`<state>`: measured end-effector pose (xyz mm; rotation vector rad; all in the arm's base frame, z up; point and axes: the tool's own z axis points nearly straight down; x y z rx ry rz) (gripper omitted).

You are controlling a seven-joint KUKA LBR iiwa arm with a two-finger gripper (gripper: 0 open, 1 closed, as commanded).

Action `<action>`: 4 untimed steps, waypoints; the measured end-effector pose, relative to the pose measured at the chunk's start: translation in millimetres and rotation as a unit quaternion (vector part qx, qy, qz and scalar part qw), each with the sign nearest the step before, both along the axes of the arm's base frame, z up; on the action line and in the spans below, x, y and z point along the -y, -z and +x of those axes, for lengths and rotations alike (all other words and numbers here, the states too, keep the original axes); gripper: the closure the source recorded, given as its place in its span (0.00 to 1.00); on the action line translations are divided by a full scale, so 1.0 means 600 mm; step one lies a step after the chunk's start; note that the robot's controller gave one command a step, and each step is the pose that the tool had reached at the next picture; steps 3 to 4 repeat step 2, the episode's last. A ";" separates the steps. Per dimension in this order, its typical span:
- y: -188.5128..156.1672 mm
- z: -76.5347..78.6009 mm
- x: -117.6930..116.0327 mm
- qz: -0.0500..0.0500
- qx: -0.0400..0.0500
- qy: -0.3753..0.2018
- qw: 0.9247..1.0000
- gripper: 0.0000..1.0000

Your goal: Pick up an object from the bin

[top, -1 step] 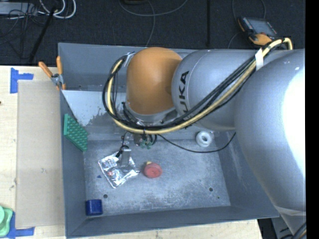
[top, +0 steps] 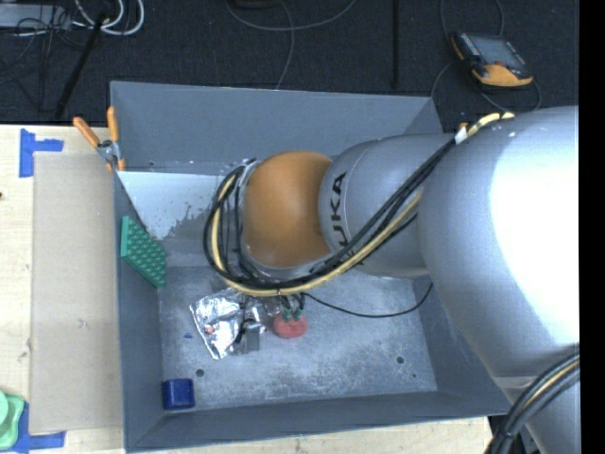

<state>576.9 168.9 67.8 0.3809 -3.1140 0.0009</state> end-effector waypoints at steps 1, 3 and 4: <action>-0.003 0.002 0.001 0.001 0.002 0.002 1.000 1.00; -0.280 0.000 -0.017 0.002 0.007 0.006 1.000 1.00; -0.280 0.000 -0.017 0.002 0.007 0.006 1.000 1.00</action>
Offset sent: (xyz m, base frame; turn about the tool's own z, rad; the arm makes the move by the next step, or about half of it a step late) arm 0.0000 0.0000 0.0000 0.0000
